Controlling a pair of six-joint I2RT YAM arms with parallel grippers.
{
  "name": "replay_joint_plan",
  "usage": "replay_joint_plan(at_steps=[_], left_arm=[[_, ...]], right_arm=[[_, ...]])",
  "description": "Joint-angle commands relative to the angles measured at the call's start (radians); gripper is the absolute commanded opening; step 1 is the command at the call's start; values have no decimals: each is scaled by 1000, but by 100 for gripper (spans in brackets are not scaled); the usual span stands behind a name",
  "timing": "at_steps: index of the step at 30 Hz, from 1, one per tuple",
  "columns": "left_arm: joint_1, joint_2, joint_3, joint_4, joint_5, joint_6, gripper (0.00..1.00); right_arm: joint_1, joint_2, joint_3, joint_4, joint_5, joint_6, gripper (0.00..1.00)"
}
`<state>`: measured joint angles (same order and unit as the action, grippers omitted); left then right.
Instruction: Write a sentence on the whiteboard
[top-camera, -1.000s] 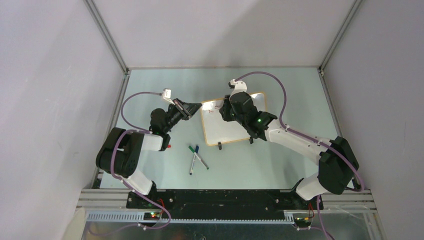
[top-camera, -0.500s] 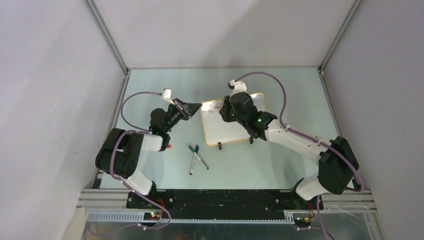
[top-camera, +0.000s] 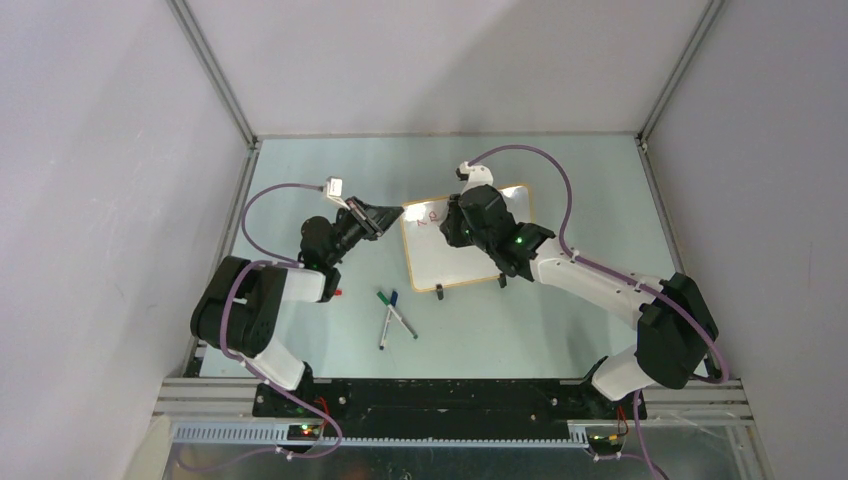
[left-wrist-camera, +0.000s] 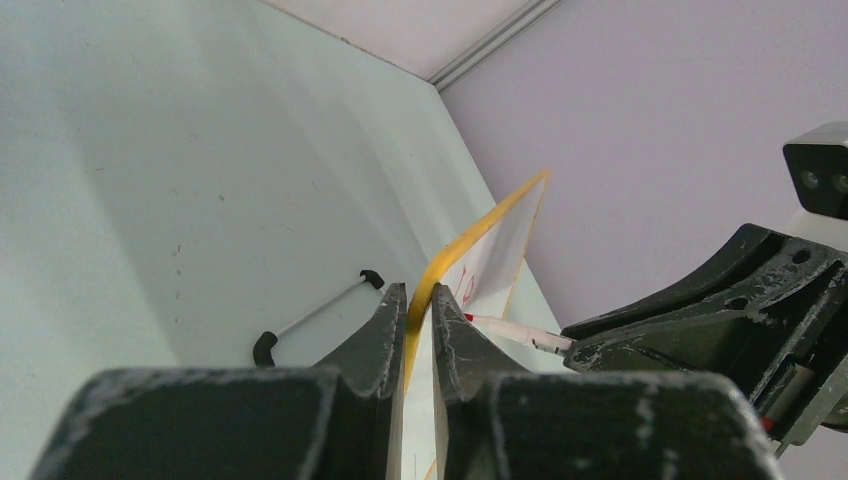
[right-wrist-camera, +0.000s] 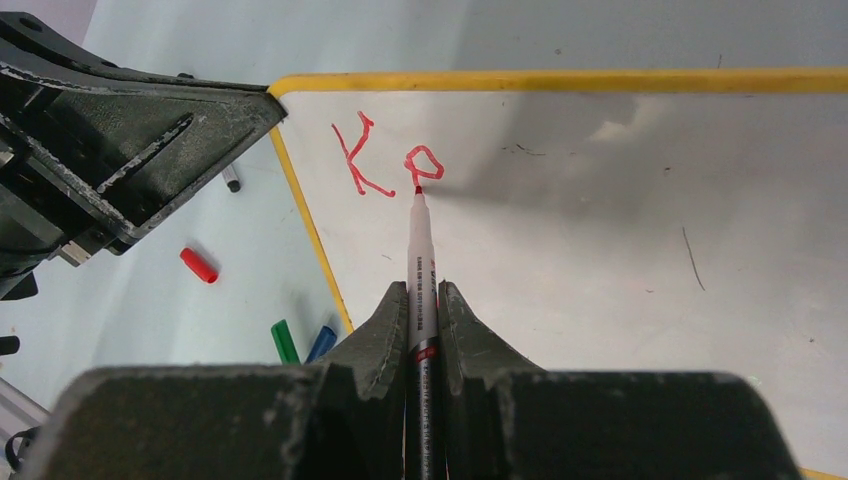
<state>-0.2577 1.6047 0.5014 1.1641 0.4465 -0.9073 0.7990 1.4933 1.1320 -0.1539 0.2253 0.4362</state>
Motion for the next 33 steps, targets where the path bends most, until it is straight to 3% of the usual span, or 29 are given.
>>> replay_joint_plan(at_steps=[1, 23, 33], left_arm=[[-6, -42, 6, 29, 6, 15, 0], [-6, -44, 6, 25, 6, 18, 0], [-6, -47, 5, 24, 6, 19, 0]], right_arm=[[-18, -5, 23, -34, 40, 12, 0], [-18, -30, 22, -54, 90, 28, 0], [-4, -181, -86, 112, -2, -29, 0]])
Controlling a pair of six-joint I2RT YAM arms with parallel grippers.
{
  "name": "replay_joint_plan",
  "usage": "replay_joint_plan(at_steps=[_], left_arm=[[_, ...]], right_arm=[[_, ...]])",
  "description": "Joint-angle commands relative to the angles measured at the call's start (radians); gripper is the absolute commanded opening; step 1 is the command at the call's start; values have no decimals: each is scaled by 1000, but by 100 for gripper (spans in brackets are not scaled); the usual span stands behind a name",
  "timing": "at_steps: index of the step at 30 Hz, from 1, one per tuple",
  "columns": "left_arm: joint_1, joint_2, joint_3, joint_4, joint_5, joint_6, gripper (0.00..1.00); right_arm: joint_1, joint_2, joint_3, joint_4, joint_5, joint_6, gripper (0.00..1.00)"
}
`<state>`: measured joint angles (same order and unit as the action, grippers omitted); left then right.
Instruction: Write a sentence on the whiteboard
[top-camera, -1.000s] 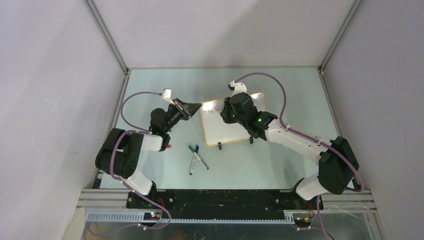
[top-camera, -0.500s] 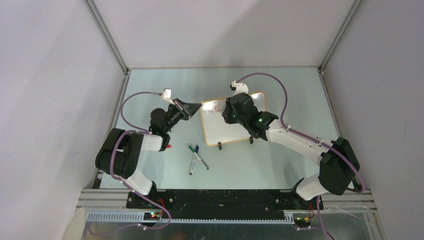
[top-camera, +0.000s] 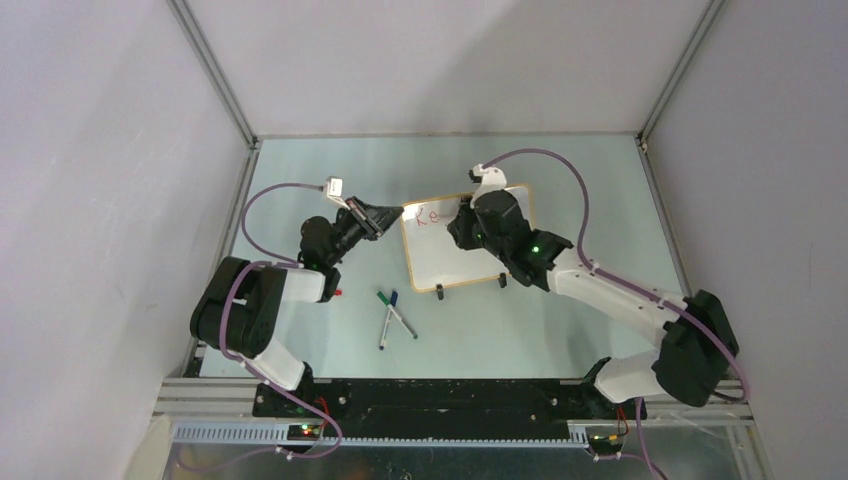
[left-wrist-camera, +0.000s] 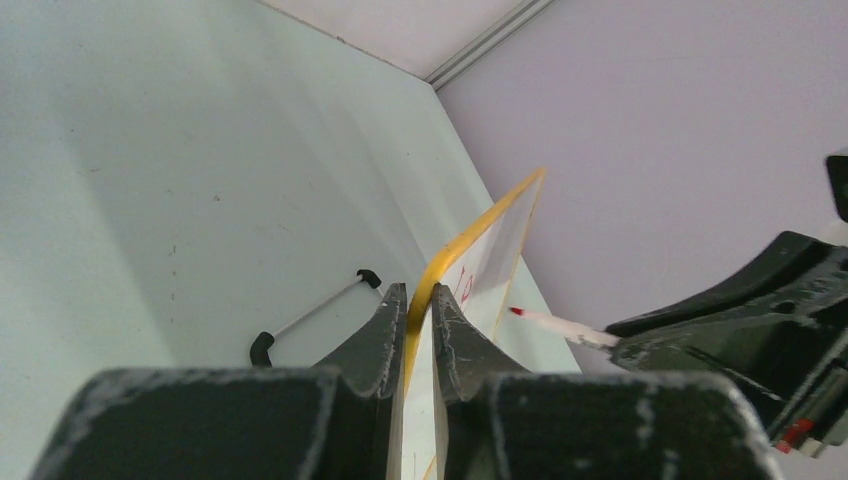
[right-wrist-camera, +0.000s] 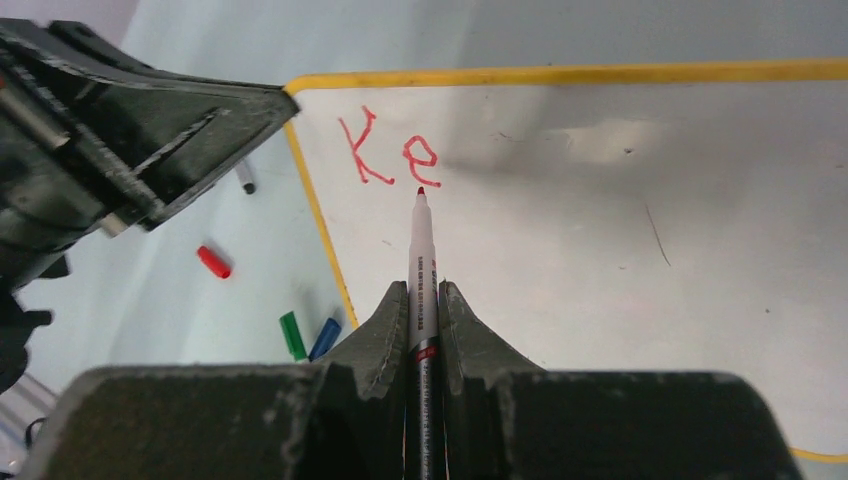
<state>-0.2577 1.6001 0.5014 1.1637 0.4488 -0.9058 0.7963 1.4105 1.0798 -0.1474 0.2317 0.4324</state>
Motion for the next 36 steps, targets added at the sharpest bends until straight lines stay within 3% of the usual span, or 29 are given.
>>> replay_joint_plan(at_steps=[1, 36], left_arm=[[-7, -44, 5, 24, 3, 18, 0], [-7, -42, 8, 16, 2, 23, 0]], right_arm=[[-4, -112, -47, 115, -1, -25, 0], [-49, -13, -12, 81, -18, 12, 0]])
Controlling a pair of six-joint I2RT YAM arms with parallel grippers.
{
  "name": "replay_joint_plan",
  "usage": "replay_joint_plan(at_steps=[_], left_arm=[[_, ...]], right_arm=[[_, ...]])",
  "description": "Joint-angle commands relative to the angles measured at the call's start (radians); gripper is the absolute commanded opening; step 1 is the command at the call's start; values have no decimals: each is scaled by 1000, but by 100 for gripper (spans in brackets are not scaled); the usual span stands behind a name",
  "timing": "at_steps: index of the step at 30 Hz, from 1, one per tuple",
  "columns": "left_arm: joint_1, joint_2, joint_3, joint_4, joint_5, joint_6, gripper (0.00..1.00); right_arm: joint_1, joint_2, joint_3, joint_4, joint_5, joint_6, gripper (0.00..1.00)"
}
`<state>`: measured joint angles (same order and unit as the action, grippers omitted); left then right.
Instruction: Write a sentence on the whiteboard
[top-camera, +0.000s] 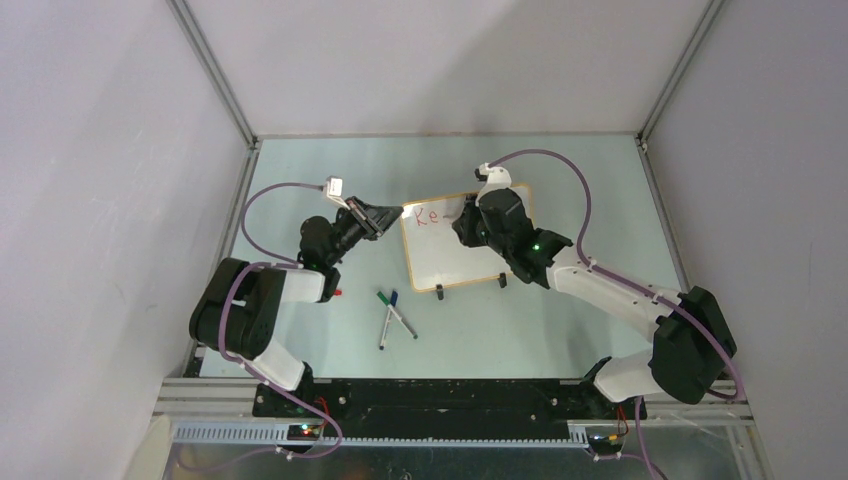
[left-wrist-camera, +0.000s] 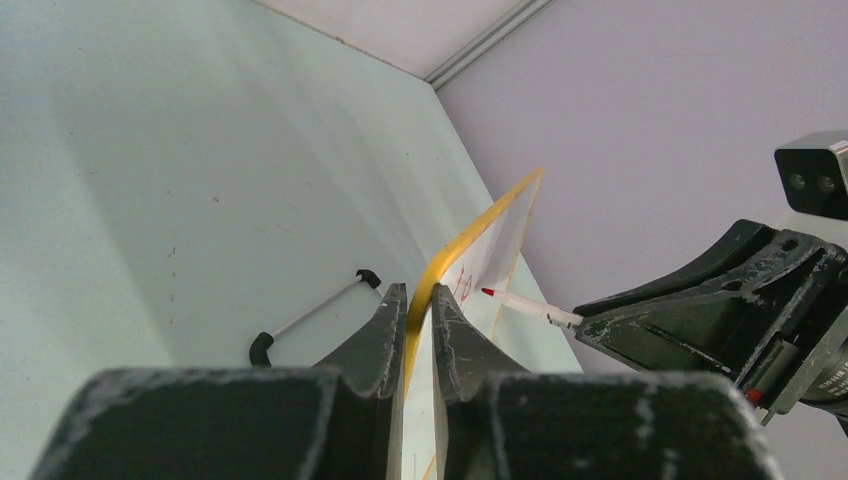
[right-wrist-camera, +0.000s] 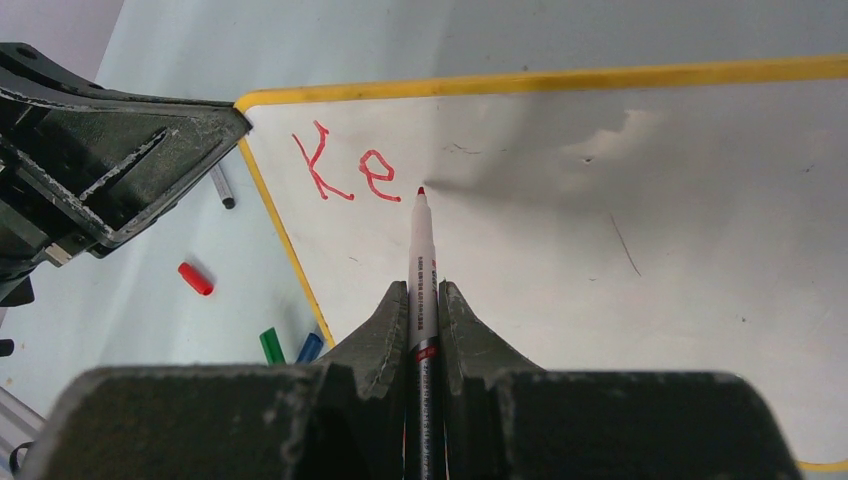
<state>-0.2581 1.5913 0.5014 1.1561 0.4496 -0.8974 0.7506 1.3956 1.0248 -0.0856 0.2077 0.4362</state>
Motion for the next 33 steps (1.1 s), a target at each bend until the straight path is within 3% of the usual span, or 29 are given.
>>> replay_joint_plan(at_steps=[1, 33], left_arm=[[-6, -34, 8, 23, 1, 15, 0], [-7, -34, 6, 20, 1, 18, 0]], right_arm=[[-4, 3, 43, 20, 7, 9, 0], [-23, 17, 44, 49, -18, 18, 0]])
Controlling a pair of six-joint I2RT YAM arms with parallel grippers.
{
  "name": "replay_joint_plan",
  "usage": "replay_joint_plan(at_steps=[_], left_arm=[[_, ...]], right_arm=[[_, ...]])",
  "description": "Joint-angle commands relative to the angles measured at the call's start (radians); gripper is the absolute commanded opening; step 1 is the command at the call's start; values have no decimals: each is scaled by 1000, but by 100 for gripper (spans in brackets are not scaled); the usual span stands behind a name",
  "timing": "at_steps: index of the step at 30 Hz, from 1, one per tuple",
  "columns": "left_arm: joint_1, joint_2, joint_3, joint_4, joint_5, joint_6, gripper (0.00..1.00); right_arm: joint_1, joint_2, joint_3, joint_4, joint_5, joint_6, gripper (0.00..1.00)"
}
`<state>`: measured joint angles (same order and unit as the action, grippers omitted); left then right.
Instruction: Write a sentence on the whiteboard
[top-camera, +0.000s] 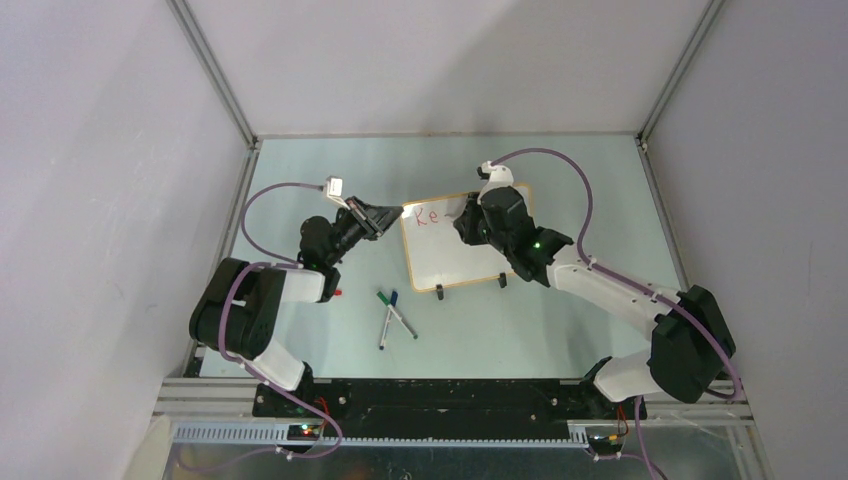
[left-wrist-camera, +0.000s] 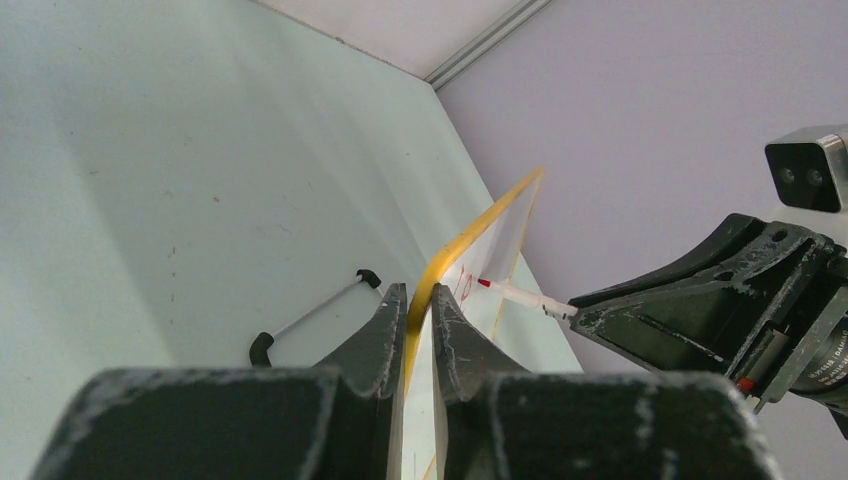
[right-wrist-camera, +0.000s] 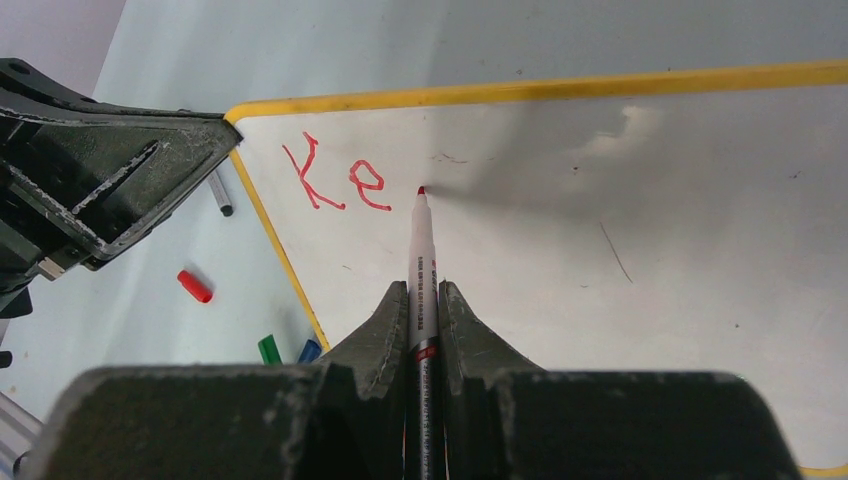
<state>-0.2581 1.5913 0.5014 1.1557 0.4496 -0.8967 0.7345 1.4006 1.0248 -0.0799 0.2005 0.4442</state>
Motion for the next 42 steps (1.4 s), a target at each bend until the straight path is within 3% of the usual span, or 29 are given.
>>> replay_joint_plan(at_steps=[1, 42], left_arm=[[-6, -34, 6, 19, 1, 18, 0], [-6, -39, 6, 14, 0, 22, 0]], right_arm=[[-5, 15, 46, 42, -11, 10, 0], [-29, -3, 58, -44, 98, 49, 0]])
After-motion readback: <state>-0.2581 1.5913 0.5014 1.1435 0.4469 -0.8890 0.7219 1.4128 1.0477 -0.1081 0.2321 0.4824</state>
